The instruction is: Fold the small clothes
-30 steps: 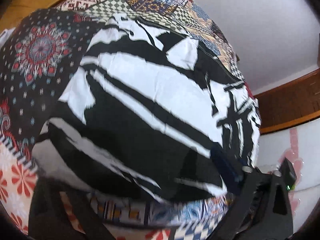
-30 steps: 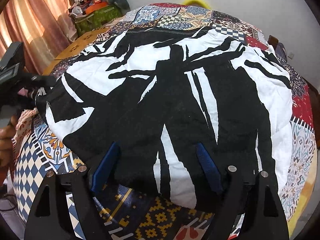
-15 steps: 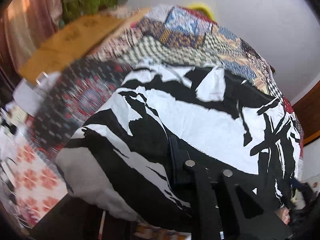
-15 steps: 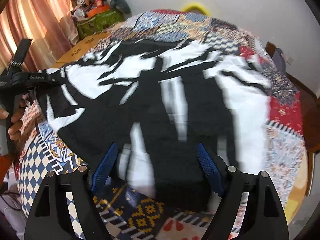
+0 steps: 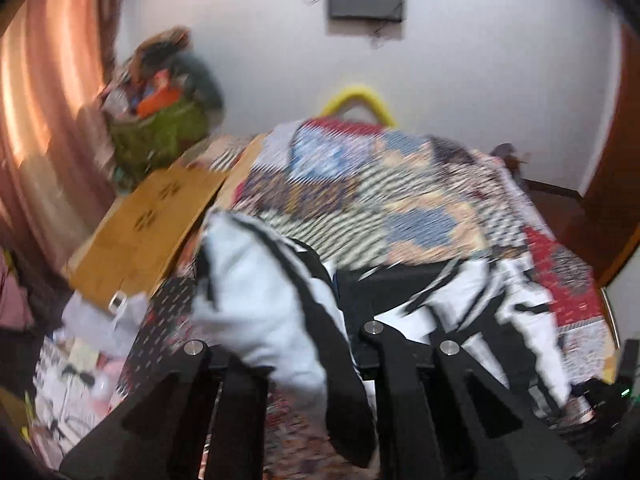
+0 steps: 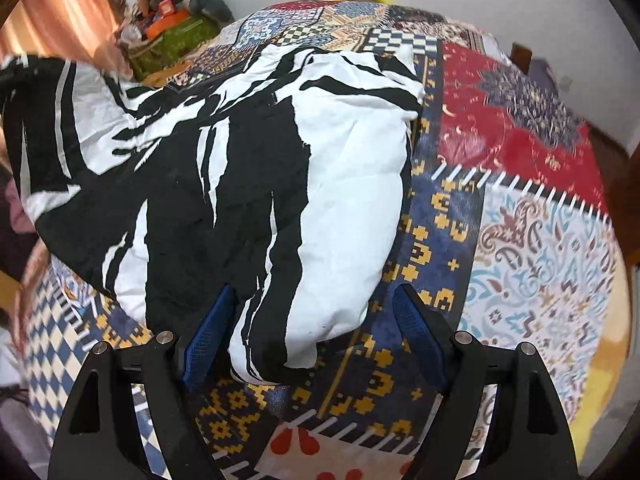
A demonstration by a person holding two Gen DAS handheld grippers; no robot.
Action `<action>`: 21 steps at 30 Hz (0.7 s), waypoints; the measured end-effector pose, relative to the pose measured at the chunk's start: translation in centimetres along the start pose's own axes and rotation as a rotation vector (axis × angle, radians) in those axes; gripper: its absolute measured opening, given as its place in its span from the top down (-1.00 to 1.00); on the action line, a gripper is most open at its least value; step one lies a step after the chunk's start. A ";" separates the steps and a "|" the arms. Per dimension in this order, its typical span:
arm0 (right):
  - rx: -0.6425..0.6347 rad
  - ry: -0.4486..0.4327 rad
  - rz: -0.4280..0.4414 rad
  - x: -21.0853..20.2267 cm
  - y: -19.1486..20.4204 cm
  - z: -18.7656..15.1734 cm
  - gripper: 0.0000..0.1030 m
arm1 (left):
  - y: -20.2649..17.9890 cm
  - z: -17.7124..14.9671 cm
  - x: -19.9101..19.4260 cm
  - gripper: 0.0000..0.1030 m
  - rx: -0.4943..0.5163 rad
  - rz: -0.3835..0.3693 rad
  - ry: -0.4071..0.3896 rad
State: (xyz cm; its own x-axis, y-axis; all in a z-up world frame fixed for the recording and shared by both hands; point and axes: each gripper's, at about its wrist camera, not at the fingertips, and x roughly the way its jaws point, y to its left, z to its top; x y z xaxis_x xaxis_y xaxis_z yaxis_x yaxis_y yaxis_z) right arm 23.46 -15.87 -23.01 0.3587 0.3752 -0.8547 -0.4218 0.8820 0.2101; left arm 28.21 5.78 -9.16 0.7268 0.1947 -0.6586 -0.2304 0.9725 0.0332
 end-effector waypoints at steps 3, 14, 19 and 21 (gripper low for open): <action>0.001 -0.003 0.006 0.0 0.1 0.1 -0.53 | -5.1 1.3 -1.1 0.83 0.049 -0.112 -0.012; 0.017 -0.015 0.032 -1.7 -0.4 -1.5 -0.52 | -17.4 -5.5 3.8 0.83 0.203 -0.463 0.298; 0.014 -0.018 0.039 -2.2 -0.6 -2.1 -0.52 | -17.7 -8.1 5.5 0.83 0.249 -0.479 0.399; 0.019 -0.022 0.043 -2.4 -0.6 -2.3 -0.52 | -17.5 -8.5 5.1 0.83 0.257 -0.485 0.379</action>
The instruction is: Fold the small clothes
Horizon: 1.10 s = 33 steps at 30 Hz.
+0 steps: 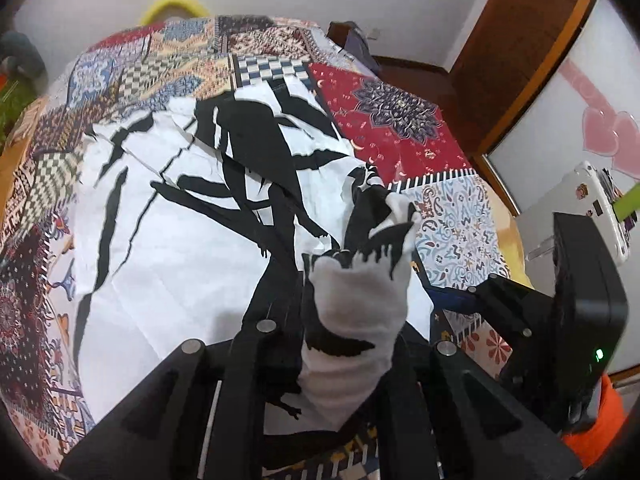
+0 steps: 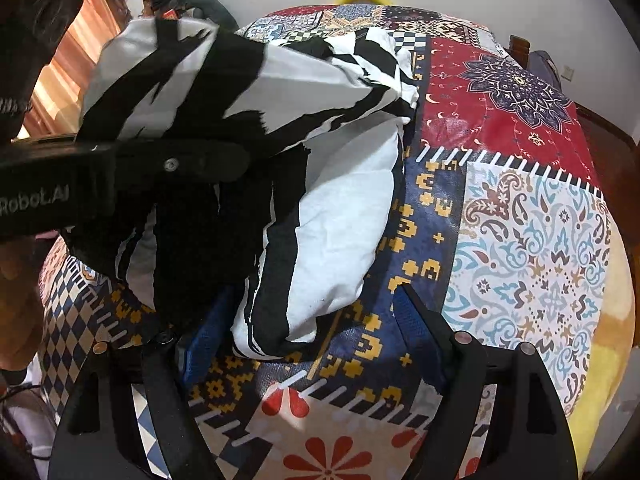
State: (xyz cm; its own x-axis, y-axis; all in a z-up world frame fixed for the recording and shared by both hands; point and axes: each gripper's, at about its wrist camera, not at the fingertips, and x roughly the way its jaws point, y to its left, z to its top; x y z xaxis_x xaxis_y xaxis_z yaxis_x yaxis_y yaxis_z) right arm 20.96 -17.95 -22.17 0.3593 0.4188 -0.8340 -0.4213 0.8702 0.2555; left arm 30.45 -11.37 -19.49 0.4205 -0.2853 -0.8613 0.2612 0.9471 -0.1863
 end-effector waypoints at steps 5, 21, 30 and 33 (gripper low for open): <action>0.023 -0.005 0.003 0.0 0.1 -0.2 -0.52 | -0.8 -0.2 -3.1 0.77 0.051 0.015 -0.080; 0.023 -0.106 -0.052 -6.5 1.0 -1.0 -0.53 | 4.9 -1.5 -9.1 -0.57 -0.055 0.187 -0.166; 0.081 -0.172 0.035 -7.3 0.5 1.0 -0.53 | 12.6 -5.8 -5.5 -0.57 -0.209 0.257 -0.023; 0.089 -0.125 0.070 -5.3 1.1 0.9 -0.52 | 13.2 -6.9 -4.5 -0.57 -0.228 0.244 0.000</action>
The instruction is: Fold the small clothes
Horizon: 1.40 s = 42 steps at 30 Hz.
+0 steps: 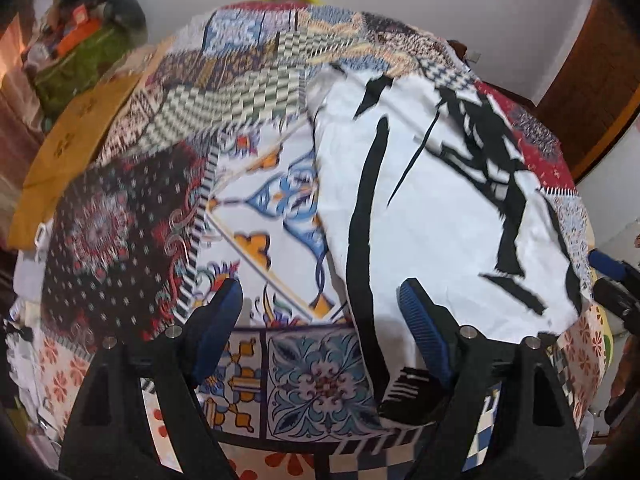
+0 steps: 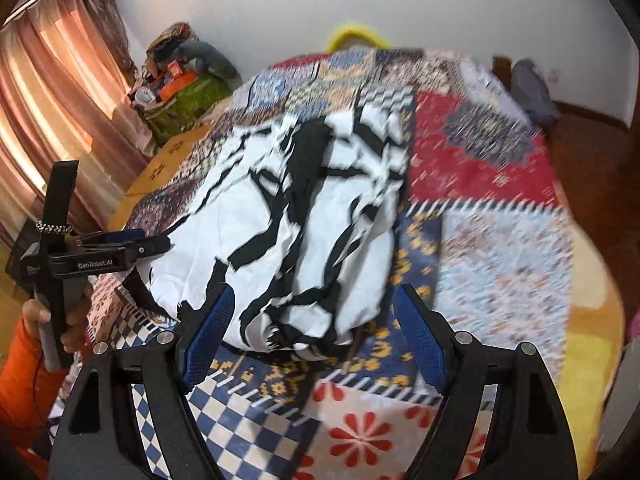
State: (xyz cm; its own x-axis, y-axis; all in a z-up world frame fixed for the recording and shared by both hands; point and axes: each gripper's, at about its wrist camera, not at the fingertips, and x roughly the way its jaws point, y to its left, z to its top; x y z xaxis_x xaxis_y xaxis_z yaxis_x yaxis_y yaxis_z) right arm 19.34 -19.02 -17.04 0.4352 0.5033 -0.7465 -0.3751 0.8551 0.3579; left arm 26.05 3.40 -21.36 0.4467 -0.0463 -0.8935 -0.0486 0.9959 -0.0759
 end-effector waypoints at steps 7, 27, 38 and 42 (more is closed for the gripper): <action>-0.007 0.043 0.004 3.0 1.1 -0.5 0.27 | -0.2 -0.3 0.2 -0.57 0.001 -0.009 0.003; 0.034 -0.025 0.012 -1.3 0.4 -0.3 0.26 | -2.0 -1.7 1.2 -0.79 0.041 -0.008 0.020; -0.027 0.054 -0.009 2.4 2.2 -1.7 0.22 | -1.8 -1.7 1.3 -0.84 0.024 -0.004 0.015; -0.043 0.045 0.004 2.5 2.3 -1.4 0.73 | -1.9 -1.5 0.5 -0.83 0.027 0.002 0.013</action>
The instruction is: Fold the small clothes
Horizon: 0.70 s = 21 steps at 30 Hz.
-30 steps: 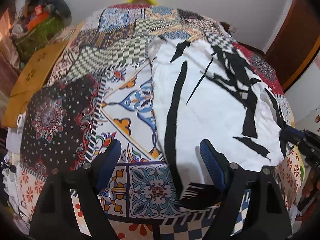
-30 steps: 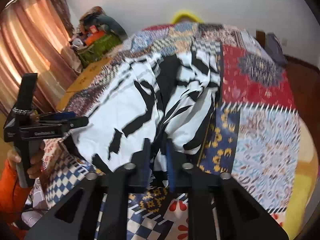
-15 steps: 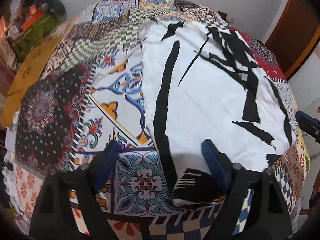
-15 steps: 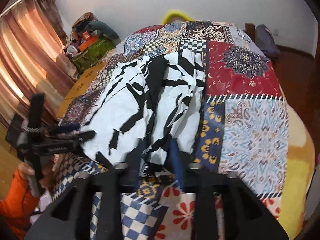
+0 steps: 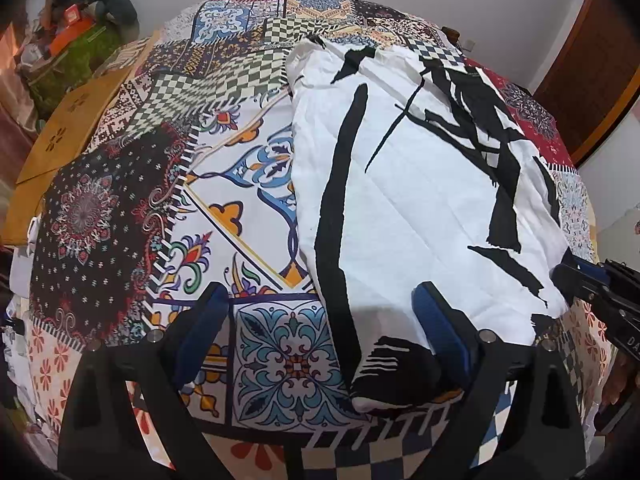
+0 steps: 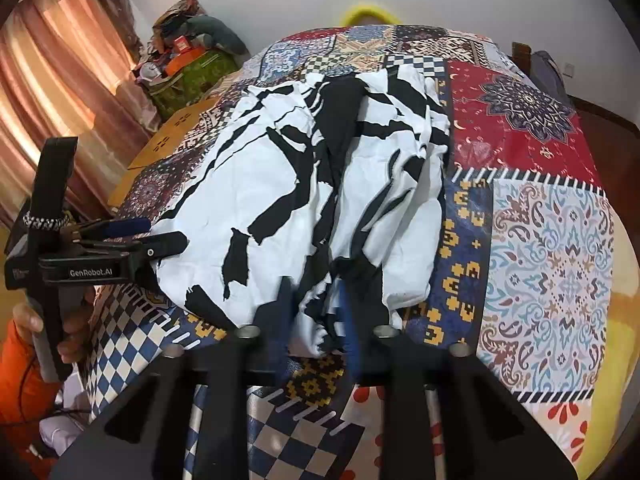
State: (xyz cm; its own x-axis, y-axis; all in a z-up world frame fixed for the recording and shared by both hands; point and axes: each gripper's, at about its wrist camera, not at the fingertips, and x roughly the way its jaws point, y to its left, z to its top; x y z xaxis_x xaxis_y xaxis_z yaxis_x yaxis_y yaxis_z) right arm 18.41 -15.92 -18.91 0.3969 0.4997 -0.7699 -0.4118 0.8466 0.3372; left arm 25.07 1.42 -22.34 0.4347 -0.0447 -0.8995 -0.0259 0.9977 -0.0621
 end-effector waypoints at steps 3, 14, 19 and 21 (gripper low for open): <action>-0.019 -0.040 0.039 -1.1 0.3 0.3 0.84 | 0.1 0.1 -1.2 -0.83 0.002 0.022 -0.042; -0.081 -0.069 -0.103 -1.9 0.2 0.2 0.85 | 0.1 -0.5 -1.0 -0.83 0.039 0.025 -0.037; -0.058 -0.029 -0.119 -1.2 -0.4 -0.9 0.76 | -0.5 -1.0 0.0 -0.88 0.071 0.045 -0.037; -0.057 -0.053 -0.131 -2.2 -0.2 -0.5 0.76 | -0.5 -1.0 0.1 -0.88 0.082 0.045 -0.036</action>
State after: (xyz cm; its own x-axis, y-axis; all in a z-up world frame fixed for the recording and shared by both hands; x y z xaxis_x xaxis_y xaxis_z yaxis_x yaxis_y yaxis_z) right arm 17.22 -17.23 -17.54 0.4926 0.3964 -0.7747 -0.3994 0.8939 0.2035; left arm 24.23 0.89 -22.83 0.4665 0.0006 -0.8845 0.0269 0.9995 0.0148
